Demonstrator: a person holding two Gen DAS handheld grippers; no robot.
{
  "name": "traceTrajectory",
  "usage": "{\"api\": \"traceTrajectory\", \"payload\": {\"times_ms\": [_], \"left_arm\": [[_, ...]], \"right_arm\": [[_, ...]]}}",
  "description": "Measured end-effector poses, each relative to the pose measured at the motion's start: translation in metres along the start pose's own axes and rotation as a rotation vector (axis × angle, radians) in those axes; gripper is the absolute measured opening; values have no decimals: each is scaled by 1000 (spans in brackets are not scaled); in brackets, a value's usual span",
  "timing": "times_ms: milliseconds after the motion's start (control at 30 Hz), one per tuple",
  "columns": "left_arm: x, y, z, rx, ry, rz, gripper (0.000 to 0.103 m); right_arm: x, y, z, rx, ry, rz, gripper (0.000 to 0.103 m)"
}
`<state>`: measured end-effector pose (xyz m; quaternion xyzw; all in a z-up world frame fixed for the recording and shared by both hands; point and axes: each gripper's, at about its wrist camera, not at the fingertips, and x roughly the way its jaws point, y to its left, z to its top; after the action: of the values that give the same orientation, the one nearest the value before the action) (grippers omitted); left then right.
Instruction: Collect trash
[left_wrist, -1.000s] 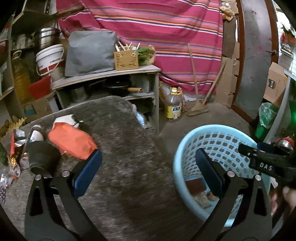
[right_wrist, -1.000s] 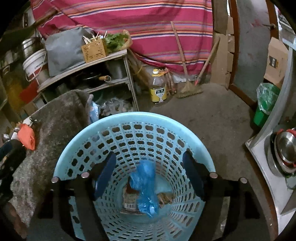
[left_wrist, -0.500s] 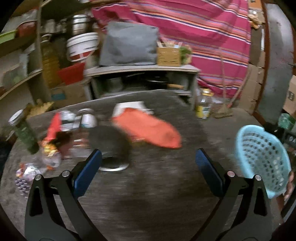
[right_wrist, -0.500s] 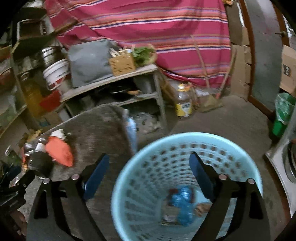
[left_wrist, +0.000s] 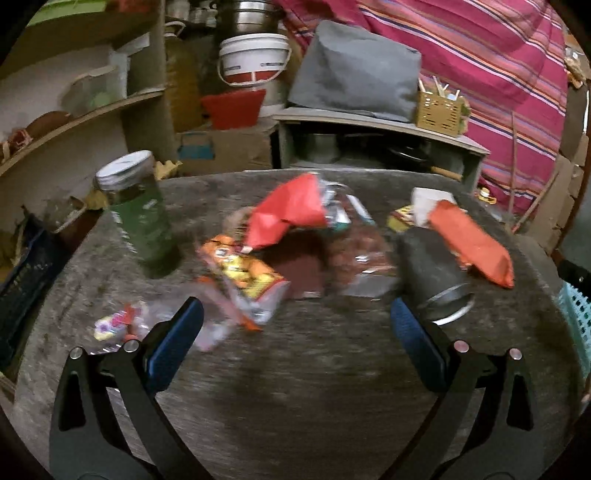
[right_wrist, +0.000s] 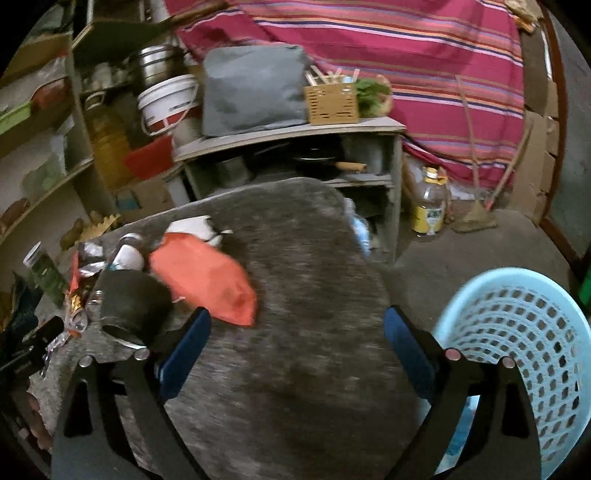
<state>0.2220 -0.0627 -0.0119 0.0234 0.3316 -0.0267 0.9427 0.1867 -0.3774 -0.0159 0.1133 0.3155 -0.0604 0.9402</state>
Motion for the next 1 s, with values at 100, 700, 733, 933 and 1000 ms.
{"api": "traceTrajectory", "payload": {"times_ms": [100, 700, 733, 933, 1000], "left_arm": [[1, 17, 0, 29, -11, 47, 98], [52, 85, 1, 16, 84, 99, 97], [57, 86, 0, 12, 97, 91, 97], [65, 86, -3, 16, 130, 59, 81], [64, 86, -3, 22, 132, 59, 80]], "right_arm": [[5, 23, 0, -34, -4, 4, 94], [26, 113, -2, -171, 7, 24, 94], [27, 115, -2, -173, 9, 27, 94], [40, 133, -3, -197, 24, 36, 94], [41, 139, -3, -213, 17, 31, 94]]}}
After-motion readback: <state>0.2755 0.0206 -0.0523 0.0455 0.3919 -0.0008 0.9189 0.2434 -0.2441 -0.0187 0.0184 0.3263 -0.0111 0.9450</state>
